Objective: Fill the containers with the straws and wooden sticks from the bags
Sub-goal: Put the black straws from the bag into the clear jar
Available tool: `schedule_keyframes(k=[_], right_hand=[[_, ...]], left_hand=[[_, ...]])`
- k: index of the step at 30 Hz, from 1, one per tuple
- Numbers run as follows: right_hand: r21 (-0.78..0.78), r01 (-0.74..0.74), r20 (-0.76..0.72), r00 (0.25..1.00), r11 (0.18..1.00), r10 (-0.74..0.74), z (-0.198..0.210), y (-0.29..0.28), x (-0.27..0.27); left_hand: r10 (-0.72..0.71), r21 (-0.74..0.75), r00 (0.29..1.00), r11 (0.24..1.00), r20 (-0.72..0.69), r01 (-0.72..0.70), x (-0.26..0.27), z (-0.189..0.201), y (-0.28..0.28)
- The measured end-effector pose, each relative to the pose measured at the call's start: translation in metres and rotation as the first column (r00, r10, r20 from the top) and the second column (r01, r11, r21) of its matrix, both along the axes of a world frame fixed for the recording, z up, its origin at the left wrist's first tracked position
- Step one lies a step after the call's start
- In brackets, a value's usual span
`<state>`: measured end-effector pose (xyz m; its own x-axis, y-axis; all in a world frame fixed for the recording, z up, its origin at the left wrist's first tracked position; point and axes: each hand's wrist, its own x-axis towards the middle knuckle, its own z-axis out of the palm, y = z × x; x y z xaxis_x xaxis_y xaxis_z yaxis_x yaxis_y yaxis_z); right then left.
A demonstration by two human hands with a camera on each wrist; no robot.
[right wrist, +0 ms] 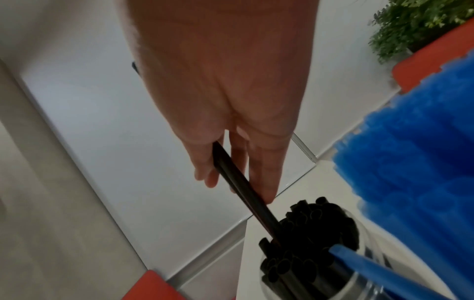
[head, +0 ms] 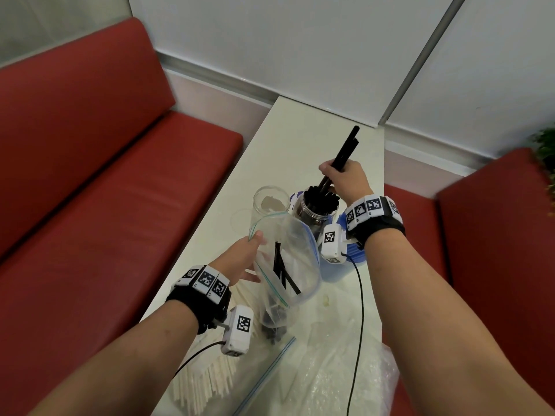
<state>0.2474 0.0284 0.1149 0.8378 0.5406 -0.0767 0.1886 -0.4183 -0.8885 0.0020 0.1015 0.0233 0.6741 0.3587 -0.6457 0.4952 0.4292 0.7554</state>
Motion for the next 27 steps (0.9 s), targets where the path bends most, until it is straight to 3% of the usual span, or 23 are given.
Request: schedule_keyframes(k=[6,10,15,20,22,24,27], right_hand=[[0.126,0.106,0.051,0.992,0.986,-0.113,0.007,-0.001,0.004],[-0.016,0.023,0.018,1.000,1.000,-0.022,-0.005,-0.002,0.000],[0.022,-0.001,0.024,1.000,1.000,0.000,-0.006,0.004,0.004],[-0.207,-0.004,0.040,0.999,0.978,0.013,-0.023,0.003,-0.003],[-0.145,0.009,0.032,0.999,0.989,-0.005,-0.019,0.002,-0.003],[0.045,0.046,0.122,0.991,0.998,-0.051,-0.003,0.006,-0.002],[0.315,0.073,0.269,0.949,0.946,-0.163,0.016,0.014,-0.009]], left_hand=[[0.001,0.012,1.000,1.000,0.001,-0.001,-0.002,0.003,-0.001],[-0.003,0.018,1.000,1.000,0.000,0.003,-0.001,0.006,-0.002],[0.008,0.022,1.000,1.000,-0.002,-0.008,-0.001,0.007,0.001],[0.005,0.018,1.000,1.000,-0.006,-0.005,0.001,0.004,-0.001],[0.005,0.020,1.000,1.000,-0.007,-0.005,0.001,0.005,-0.001],[0.014,0.022,1.000,1.000,-0.004,-0.014,0.002,0.005,0.001],[0.024,0.022,1.000,0.999,-0.010,-0.024,0.003,0.005,0.000]])
